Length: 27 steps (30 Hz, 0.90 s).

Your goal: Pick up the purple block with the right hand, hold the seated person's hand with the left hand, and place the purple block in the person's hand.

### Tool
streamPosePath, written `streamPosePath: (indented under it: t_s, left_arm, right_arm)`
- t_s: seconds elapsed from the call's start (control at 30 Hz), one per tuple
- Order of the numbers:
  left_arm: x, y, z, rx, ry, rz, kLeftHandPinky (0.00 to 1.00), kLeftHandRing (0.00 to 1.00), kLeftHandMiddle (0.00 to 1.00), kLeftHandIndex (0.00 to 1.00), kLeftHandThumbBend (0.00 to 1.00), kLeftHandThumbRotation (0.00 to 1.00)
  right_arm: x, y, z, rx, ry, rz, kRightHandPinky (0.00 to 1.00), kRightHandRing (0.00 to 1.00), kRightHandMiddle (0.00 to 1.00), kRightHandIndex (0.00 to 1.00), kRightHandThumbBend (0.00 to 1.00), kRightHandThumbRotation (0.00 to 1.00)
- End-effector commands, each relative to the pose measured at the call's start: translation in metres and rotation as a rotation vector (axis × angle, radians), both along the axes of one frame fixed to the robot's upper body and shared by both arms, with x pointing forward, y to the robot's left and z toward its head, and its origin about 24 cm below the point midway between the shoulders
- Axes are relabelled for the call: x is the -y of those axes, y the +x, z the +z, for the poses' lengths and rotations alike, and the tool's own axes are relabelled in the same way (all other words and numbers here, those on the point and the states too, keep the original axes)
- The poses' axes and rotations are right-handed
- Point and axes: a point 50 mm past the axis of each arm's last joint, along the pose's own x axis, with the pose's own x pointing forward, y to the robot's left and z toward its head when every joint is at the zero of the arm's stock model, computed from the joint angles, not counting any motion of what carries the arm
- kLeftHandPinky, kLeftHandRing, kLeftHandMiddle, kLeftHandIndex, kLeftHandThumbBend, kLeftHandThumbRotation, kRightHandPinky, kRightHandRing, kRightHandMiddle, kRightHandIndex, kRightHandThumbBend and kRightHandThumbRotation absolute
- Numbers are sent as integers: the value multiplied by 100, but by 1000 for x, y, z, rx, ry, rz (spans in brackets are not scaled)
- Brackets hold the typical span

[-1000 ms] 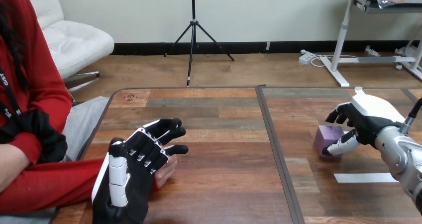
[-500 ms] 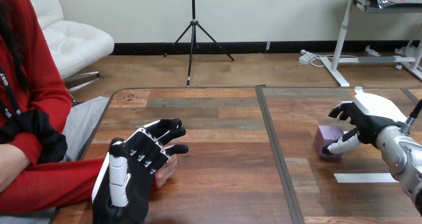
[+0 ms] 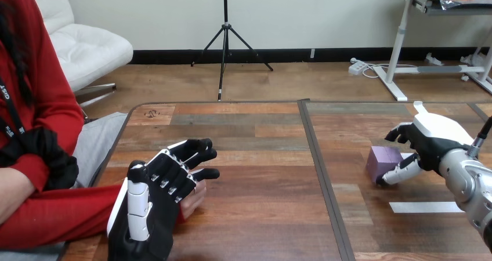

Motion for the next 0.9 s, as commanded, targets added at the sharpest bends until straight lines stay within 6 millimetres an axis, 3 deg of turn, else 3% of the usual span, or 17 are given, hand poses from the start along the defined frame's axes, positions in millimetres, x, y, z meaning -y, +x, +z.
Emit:
streamPosePath:
  t_s: [0.0,0.87]
  left_arm:
    - [0,9,10,56,2,4,66,77,76,64,77,93]
    - [2,10,11,66,-1,2,66,76,75,63,76,95]
  right_arm:
    - [-15,17,20,53,17,38,70,82,85,82,90,22]
    - [-17,14,10,-28,4,33,73,86,89,85,99,20]
